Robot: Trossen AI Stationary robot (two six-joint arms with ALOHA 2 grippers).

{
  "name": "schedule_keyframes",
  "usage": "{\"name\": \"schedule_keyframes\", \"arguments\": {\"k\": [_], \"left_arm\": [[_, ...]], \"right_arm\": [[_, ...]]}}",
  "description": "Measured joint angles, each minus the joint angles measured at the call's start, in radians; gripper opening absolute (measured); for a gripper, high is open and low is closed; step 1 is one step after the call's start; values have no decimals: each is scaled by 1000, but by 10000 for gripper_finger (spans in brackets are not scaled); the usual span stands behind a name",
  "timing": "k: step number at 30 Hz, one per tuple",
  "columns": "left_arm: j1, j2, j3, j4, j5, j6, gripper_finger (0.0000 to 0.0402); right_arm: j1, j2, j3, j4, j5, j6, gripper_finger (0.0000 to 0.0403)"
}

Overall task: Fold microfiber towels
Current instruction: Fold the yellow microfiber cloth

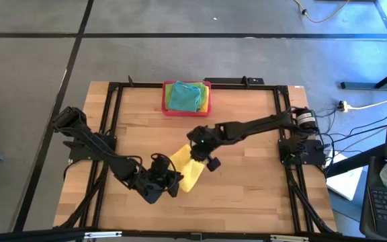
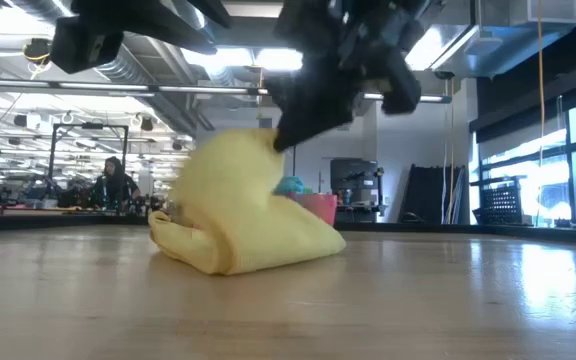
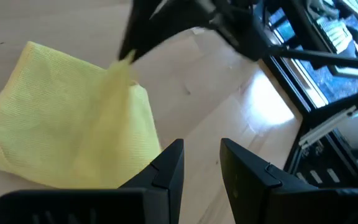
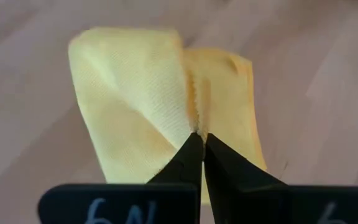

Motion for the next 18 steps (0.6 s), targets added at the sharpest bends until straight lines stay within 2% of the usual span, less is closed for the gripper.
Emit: {"name": "schedule_keyframes", "arguments": {"k": [6,10,18], "left_arm": [[4,0,0,2,1,-31,96],[3,0,0,-16,43,-8,96],[9,-3,0,-202,78,4,96]], "right_arm": [[-50,25,0,0,33,1,15],[-83,25,28,-2,20,0,15],[-140,80,58,81,-50,-8,15]]}}
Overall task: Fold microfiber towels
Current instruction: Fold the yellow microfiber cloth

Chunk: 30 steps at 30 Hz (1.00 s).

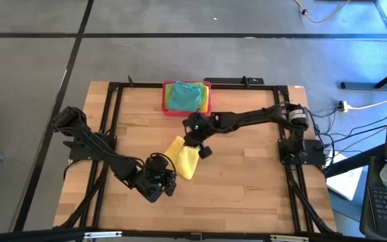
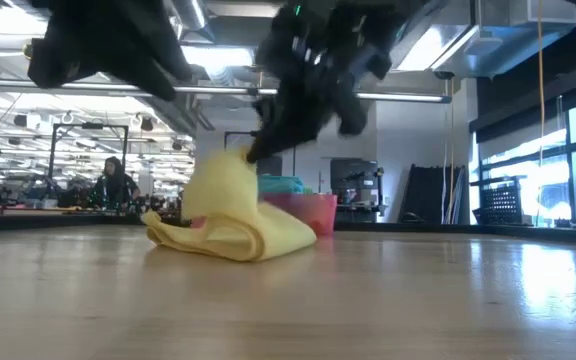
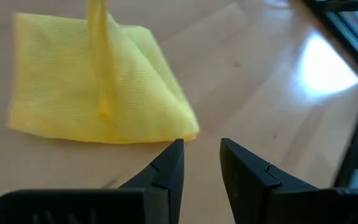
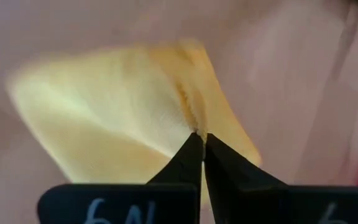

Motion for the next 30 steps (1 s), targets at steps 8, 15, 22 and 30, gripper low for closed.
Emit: {"name": "schedule_keyframes", "arguments": {"k": [8,15,22,30], "left_arm": [[23,0,0,-53,49,1,96],[19,0,0,-59,52,-1,96],[29,-13,0,-133,18,-2,96],[136,-145,1,-461,-192,29,99]], "right_arm": [[-11,19,2,129,211,16,13],[-57,97,-2,202,207,33,23],[-56,110,2,238,191,33,20],[-46,106,106,114,189,31,7]]}}
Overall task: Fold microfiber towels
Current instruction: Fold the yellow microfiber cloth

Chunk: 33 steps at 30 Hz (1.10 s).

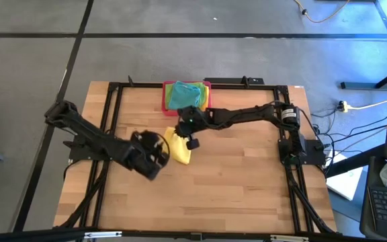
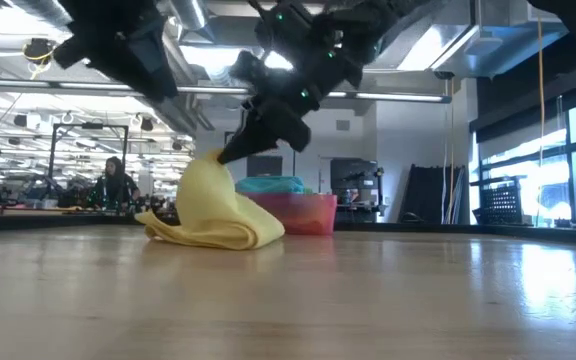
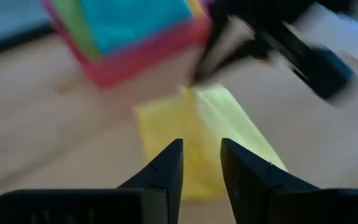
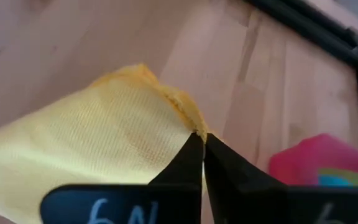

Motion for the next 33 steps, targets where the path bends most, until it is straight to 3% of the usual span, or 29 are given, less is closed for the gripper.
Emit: {"name": "schedule_keyframes", "arguments": {"k": [3,8,14,19,25,27,33], "left_arm": [[52,-40,-11,-4,-59,41,111],[149,-80,-83,184,-27,152,143],[281,-124,-164,431,217,234,158],[365,-134,-185,447,396,338,158],[459,-134,-283,617,768,464,156],[468,-133,-294,607,775,467,155],[449,-167,-293,624,598,477,157]], "right_arm": [[0,0,33,-4,0,-1,13],[1,0,83,-79,-52,-3,15],[2,0,94,-163,-60,-6,16],[0,0,94,-167,-60,-7,15],[-2,0,94,-172,-60,-11,8],[-2,0,94,-178,-60,-11,11],[-2,0,94,-190,-60,-11,15]]}}
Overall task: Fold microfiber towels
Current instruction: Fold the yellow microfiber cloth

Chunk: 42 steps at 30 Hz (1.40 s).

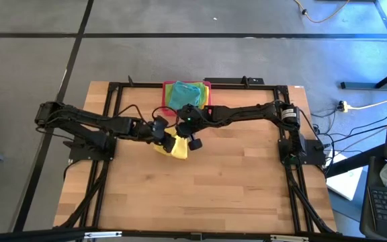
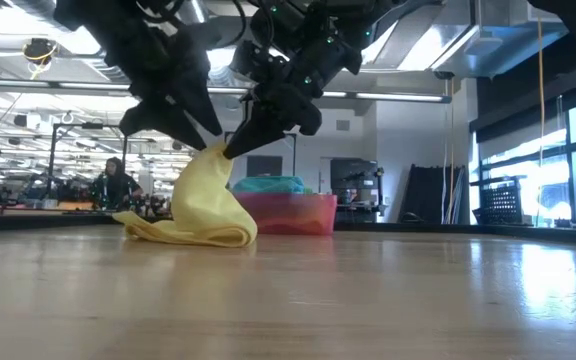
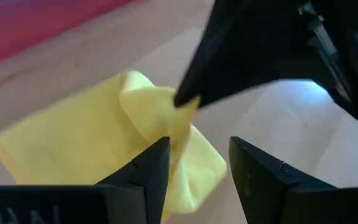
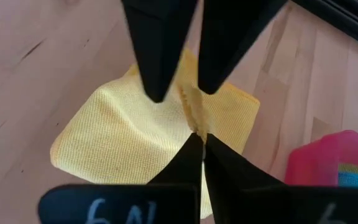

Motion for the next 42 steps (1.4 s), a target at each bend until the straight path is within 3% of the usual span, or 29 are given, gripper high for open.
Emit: {"name": "schedule_keyframes", "arguments": {"k": [7,18,38,42], "left_arm": [[-1,9,0,-49,84,86,157],[0,2,0,-56,-31,20,154],[41,49,2,9,-66,92,154],[56,82,0,27,-31,65,154]], "right_arm": [[0,0,0,3,0,0,11],[-2,0,0,3,0,10,11],[-17,0,0,17,8,65,15],[-17,0,0,16,8,65,15]]}}
